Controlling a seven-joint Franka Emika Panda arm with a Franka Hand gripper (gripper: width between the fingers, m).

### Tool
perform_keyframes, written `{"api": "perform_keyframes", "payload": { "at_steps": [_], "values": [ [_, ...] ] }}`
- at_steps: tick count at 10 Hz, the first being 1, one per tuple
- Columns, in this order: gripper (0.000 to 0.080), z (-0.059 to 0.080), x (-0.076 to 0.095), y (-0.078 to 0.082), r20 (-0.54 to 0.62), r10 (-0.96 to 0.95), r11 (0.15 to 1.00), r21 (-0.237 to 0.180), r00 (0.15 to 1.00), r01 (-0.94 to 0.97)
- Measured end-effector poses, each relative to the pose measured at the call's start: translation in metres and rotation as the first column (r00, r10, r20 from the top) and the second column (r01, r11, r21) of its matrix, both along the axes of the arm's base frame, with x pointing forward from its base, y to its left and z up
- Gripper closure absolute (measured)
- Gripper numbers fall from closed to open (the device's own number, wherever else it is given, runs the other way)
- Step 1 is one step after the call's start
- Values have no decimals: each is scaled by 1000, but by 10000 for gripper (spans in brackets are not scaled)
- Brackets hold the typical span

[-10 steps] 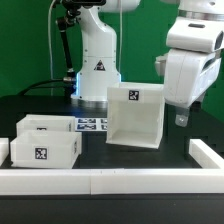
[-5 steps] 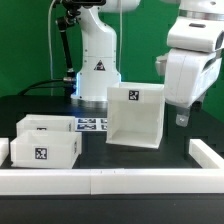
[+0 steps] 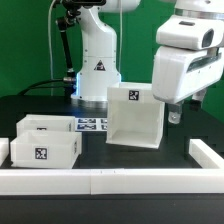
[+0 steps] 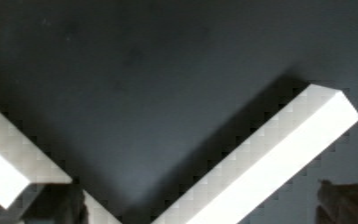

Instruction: Assemble drawer

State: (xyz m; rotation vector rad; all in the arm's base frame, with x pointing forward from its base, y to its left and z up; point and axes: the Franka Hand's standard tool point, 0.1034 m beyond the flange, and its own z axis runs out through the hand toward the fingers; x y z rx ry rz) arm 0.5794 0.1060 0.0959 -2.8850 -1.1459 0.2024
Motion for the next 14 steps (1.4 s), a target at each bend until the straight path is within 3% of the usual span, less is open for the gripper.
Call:
{"api": "perform_keyframes", "payload": {
  "at_steps": [6, 7, 10, 13, 14],
  "values": [
    [150, 0, -2, 3, 7, -347, 937, -35, 938, 347],
    [150, 2, -9, 0, 3, -502, 864, -45, 865, 501],
    [150, 25, -38, -6, 8, -709, 703, -67, 705, 708],
    [150, 50, -61, -13, 28, -709, 703, -64, 705, 709],
    [150, 49, -62, -13, 26, -707, 704, -66, 706, 707]
  ]
}}
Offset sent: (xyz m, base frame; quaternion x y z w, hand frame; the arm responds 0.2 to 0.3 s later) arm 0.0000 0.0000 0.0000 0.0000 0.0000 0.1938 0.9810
